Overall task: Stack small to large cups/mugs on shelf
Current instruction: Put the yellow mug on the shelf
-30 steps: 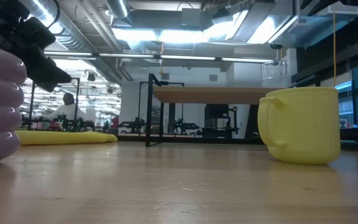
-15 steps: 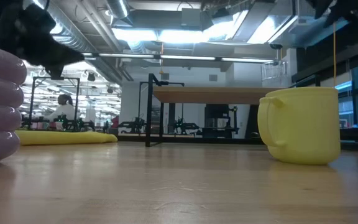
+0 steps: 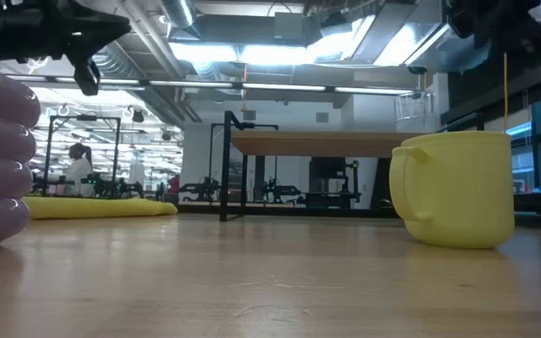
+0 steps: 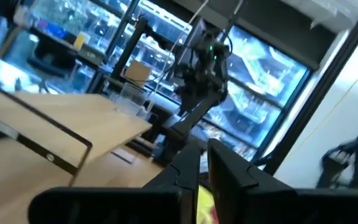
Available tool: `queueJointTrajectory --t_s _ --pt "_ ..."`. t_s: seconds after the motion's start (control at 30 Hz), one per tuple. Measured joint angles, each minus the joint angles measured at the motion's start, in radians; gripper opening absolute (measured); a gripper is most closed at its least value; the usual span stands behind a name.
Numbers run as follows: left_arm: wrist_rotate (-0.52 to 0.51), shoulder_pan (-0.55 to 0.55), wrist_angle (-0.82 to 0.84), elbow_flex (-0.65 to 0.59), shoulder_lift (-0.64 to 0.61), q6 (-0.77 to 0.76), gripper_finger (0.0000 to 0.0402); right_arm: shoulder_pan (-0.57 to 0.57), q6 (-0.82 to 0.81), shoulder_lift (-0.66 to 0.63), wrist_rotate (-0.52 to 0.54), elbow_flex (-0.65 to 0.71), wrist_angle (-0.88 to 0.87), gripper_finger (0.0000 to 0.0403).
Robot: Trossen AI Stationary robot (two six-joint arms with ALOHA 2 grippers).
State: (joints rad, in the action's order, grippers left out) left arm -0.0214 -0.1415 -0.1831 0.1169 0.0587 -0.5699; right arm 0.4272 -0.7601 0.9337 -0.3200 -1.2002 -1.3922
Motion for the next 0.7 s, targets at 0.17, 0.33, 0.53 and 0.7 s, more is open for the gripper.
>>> queueJointTrajectory --t_s 0.17,0.33,0.53,0.7 --pt "0.005 0.000 0.006 0.000 0.000 -0.056 0.0027 -0.101 -0.048 0.003 -0.095 0.053 0.104 0.0139" --pt "0.009 0.000 0.014 0.000 0.000 -0.015 0.0027 -0.318 -0.148 0.006 0.091 0.058 0.273 0.0139" --pt "0.013 0.000 0.016 0.000 0.000 -0.073 0.0027 -0.611 -0.331 0.069 0.397 0.058 0.209 0.0139" --pt "0.008 0.000 0.040 0.000 0.000 -0.057 0.0027 -0.759 -0.448 0.199 0.433 0.059 0.174 0.0139"
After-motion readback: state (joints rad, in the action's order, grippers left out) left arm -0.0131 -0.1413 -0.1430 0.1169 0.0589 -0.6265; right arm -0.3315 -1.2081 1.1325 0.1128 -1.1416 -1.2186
